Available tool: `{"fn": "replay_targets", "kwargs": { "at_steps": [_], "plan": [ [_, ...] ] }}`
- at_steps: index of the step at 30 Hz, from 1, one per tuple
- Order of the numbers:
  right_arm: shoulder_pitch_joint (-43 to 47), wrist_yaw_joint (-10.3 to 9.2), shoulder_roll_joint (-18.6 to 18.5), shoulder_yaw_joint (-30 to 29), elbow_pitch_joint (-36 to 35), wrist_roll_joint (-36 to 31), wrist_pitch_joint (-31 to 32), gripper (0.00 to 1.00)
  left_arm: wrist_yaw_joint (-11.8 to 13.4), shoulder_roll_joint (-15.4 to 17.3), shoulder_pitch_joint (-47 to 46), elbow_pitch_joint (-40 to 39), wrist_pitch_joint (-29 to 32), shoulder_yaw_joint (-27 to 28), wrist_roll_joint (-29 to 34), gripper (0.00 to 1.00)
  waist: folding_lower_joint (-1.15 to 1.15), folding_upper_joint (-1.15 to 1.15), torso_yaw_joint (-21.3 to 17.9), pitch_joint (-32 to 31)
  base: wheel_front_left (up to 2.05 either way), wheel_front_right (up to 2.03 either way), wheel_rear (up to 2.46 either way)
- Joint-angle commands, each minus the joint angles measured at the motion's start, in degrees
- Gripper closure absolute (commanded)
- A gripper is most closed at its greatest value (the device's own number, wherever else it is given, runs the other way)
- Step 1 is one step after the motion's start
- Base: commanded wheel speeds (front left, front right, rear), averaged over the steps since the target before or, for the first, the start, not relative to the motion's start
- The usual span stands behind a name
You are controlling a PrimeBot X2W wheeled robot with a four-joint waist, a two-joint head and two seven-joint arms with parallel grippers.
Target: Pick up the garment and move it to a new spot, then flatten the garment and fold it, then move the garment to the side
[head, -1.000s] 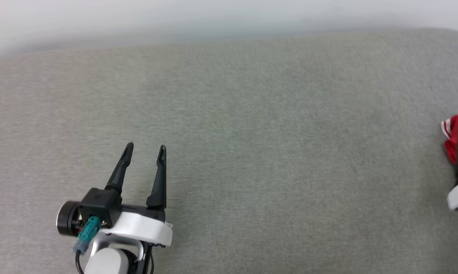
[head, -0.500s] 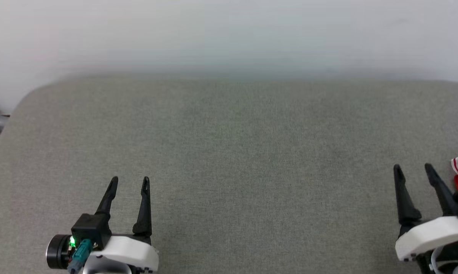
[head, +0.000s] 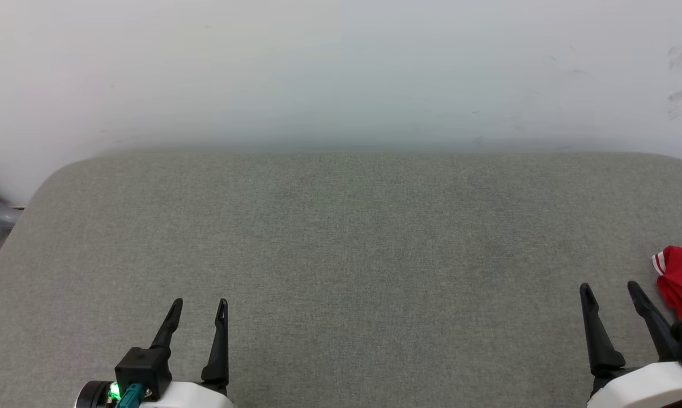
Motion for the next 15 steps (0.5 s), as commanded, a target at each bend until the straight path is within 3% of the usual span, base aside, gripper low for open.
{"fn": "replay_targets", "kwargs": {
  "at_steps": [1,15],
  "plan": [
    [0.8,-0.05,0.3,0.3,-0.6,-0.2,0.3,0.00,-0.3,0.1,0.7,0.1,-0.2,0.0,0.3,0.00,0.00,0.00,-0.1,-0.1,0.00,0.00,0.00],
    [0.5,-0.05,0.5,1.4,-1.8,-0.7,1.1,0.00,-0.4,0.3,-0.3,0.7,-0.2,0.0,0.4,0.00,0.00,0.00,-0.8,0.2,0.00,0.00,0.00]
  ]
}}
